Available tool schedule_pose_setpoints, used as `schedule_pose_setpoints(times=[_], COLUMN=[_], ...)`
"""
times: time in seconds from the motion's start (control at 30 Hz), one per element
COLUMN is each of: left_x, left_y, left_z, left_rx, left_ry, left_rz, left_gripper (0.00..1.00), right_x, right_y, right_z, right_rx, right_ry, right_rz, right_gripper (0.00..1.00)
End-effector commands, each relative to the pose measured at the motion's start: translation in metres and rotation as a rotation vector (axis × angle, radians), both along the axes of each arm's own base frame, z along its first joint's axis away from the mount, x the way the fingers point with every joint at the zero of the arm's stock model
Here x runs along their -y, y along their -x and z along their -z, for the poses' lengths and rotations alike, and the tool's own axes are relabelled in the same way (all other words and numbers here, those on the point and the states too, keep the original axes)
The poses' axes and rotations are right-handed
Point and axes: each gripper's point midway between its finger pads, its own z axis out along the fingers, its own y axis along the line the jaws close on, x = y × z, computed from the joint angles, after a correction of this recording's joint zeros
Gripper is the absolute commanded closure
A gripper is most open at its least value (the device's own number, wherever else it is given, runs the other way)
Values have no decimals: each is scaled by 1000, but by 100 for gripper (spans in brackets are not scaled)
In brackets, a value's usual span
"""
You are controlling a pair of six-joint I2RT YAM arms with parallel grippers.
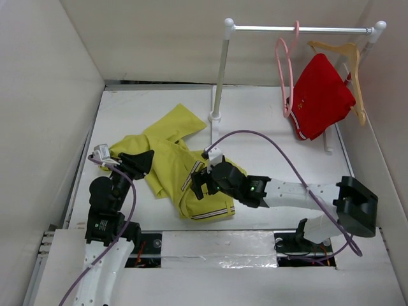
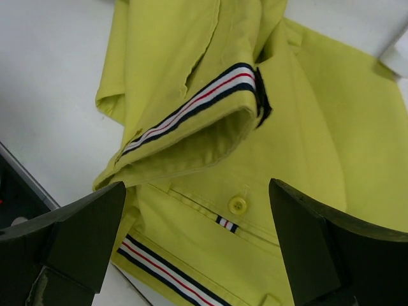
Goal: Place the trousers on the hanger
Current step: Flatten out the trousers at the center of the board.
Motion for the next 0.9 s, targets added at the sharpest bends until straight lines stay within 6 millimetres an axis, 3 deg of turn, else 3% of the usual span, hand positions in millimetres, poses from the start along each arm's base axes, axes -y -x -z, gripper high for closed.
schedule_pose_setpoints(times=[0.0, 0.2, 0.37, 0.47, 0.53, 0.57, 0.6, 0.7, 0.73, 0.8, 0.83, 0.87], left_x=[-5, -5, -6, -4, -2, 0, 1, 7, 9, 16, 19, 23], left_y=[0, -2, -1, -2, -4, -5, -6, -9, -11, -13, -14, -15], left_z=[0, 23, 37, 44, 47, 51, 54, 61, 61, 70, 71, 79], left_rx=[2, -65, -94, -114, -117, -132, -141, -163, -156, -178, -173, -200], left_ry=[12, 20, 44, 46, 51, 49, 41, 37, 38, 36, 33, 32], left_rz=[-30, -34, -49, -39, -29, -20, -14, 22, 32, 73, 87, 114], left_gripper=[60, 60, 60, 60, 56, 54, 53, 47, 47, 47, 47, 48], right_x=[-39, -60, -78, -79, -73, -69, -56, -13, 12, 54, 78, 93], right_y=[-9, -8, -20, -31, -38, -41, -45, -65, -65, -82, -82, -85], right_z=[-32, -16, -9, -9, -19, -26, -49, -97, -133, -170, -198, -210], right_rx=[8, -38, -33, -18, 24, 44, 98, 232, 279, 367, 402, 421], right_ry=[-149, -198, -218, -228, -245, -253, -270, -265, -302, -296, -330, -334], right_rz=[-10, -24, 5, 61, 102, 116, 145, 250, 284, 355, 375, 390], right_gripper=[0, 0, 2, 16, 45, 62, 83, 100, 100, 100, 100, 100])
